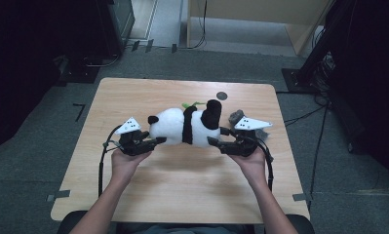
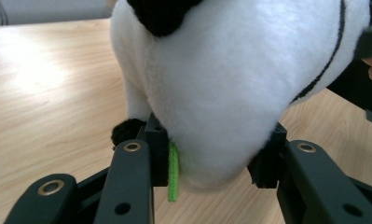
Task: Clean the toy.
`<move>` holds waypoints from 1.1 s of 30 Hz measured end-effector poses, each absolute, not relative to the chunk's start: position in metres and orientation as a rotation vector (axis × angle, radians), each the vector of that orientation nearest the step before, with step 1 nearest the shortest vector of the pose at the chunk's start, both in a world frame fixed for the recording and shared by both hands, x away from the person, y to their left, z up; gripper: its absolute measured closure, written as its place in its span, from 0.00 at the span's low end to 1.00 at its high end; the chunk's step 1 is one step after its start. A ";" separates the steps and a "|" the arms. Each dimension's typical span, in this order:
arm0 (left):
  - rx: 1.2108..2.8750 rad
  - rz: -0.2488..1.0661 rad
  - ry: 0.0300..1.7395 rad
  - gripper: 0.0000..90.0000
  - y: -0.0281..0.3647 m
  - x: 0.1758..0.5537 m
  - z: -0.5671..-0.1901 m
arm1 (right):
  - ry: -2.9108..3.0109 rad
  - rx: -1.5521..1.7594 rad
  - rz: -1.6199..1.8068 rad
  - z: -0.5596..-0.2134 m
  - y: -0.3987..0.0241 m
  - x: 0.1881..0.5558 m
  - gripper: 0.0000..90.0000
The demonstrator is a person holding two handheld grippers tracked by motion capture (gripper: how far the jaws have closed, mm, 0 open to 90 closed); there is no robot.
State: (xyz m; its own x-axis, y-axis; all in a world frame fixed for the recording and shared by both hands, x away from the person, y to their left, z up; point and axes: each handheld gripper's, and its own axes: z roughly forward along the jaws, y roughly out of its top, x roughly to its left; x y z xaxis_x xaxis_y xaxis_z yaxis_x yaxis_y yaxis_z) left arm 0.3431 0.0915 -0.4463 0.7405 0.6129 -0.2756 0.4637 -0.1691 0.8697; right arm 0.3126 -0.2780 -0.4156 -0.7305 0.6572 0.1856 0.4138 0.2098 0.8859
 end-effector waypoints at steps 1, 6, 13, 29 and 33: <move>1.797 0.157 0.854 0.68 0.095 0.344 -0.446 | 2.255 1.000 1.507 -0.417 -0.279 0.311 0.43; 1.738 0.106 0.867 0.68 0.105 0.346 -0.441 | 2.306 1.023 1.491 -0.434 -0.283 0.312 0.43; 1.763 0.000 0.876 0.64 0.096 0.346 -0.444 | 2.366 1.007 1.431 -0.447 -0.267 0.319 0.44; 1.825 0.042 0.893 0.31 0.085 0.342 -0.449 | 2.356 0.997 1.426 -0.435 -0.270 0.310 0.50; 1.823 0.024 0.892 0.30 0.084 0.342 -0.449 | 2.330 0.983 1.435 -0.431 -0.271 0.307 0.50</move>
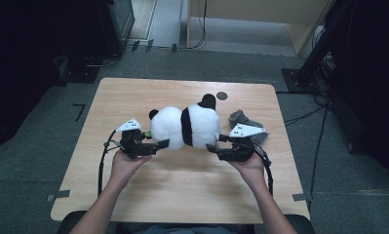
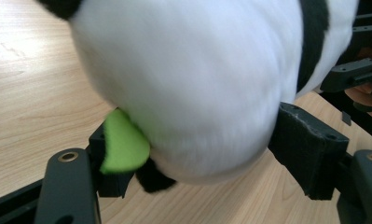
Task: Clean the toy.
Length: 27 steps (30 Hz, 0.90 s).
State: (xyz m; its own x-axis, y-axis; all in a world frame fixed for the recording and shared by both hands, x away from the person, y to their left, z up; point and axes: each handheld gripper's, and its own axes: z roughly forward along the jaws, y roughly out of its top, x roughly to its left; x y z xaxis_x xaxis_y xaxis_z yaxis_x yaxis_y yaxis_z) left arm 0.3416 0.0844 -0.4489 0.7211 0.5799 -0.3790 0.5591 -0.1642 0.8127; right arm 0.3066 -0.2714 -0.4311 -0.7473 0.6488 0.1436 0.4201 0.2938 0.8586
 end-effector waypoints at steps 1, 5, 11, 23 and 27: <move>1.824 0.022 0.891 0.31 0.084 0.342 -0.449 | 2.330 0.987 1.436 -0.431 -0.271 0.307 0.50; 1.855 0.004 0.907 0.32 0.082 0.343 -0.453 | 2.359 1.012 1.393 -0.435 -0.269 0.308 0.50; 1.851 -0.025 0.933 0.32 0.086 0.347 -0.457 | 2.365 1.012 1.411 -0.433 -0.268 0.307 0.51; 1.908 0.008 1.007 0.29 0.085 0.350 -0.466 | 2.389 1.058 1.390 -0.441 -0.265 0.312 0.51; 1.911 0.040 1.015 0.28 0.085 0.351 -0.467 | 2.399 1.070 1.380 -0.444 -0.262 0.316 0.51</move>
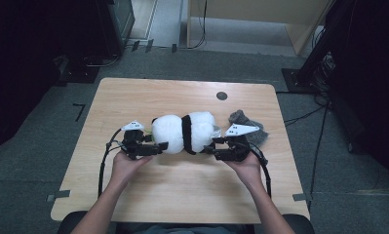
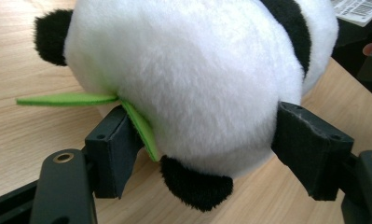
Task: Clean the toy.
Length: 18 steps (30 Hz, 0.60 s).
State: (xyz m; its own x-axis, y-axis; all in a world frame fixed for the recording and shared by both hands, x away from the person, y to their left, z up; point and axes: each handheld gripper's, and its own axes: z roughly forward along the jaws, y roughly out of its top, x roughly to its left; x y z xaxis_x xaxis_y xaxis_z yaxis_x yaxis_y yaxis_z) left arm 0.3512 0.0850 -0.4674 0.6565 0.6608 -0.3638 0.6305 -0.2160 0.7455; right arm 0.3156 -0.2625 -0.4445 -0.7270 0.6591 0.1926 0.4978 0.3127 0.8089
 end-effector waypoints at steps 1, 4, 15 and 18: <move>1.914 0.050 1.015 0.28 0.085 0.351 -0.468 | 2.404 1.069 1.375 -0.445 -0.262 0.316 0.50; 1.915 0.042 1.028 0.27 0.087 0.352 -0.470 | 2.395 1.063 1.371 -0.445 -0.262 0.316 0.49; 1.942 0.072 1.036 0.27 0.088 0.351 -0.469 | 2.354 1.055 1.370 -0.447 -0.274 0.318 0.52; 1.956 0.086 1.036 0.27 0.090 0.351 -0.468 | 2.333 1.057 1.386 -0.448 -0.278 0.317 0.53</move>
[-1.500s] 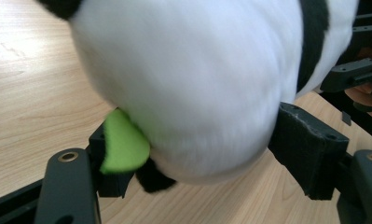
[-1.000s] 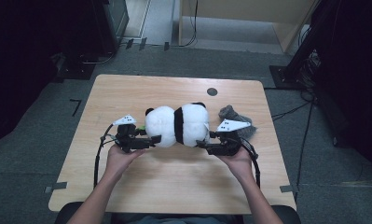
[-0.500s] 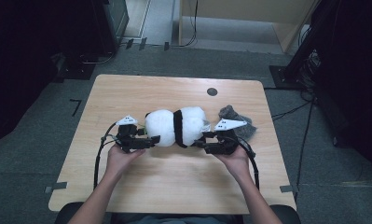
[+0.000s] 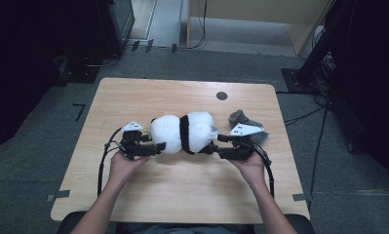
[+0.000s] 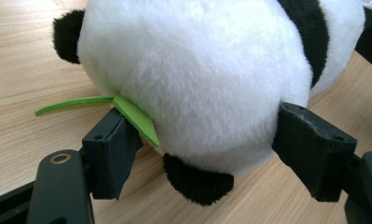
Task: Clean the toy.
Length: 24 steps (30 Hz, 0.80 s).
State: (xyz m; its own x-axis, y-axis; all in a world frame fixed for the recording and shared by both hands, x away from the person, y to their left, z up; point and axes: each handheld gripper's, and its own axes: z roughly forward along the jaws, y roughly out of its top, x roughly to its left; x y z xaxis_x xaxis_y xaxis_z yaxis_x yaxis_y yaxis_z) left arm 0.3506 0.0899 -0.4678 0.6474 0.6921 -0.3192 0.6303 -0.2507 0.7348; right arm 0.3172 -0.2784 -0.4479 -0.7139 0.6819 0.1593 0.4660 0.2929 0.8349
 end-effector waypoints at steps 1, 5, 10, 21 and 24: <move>1.957 0.099 1.035 0.27 0.090 0.350 -0.468 | 2.331 1.068 1.384 -0.448 -0.280 0.317 0.53; 1.952 0.164 1.034 0.28 0.094 0.349 -0.465 | 2.316 1.073 1.392 -0.449 -0.286 0.319 0.53; 1.945 0.169 1.033 0.28 0.094 0.350 -0.463 | 2.284 1.105 1.378 -0.447 -0.290 0.321 0.50; 1.940 0.183 1.025 0.28 0.091 0.352 -0.451 | 2.204 1.185 1.336 -0.442 -0.305 0.330 0.40; 1.937 0.189 1.013 0.28 0.091 0.353 -0.448 | 2.195 1.188 1.319 -0.442 -0.309 0.331 0.38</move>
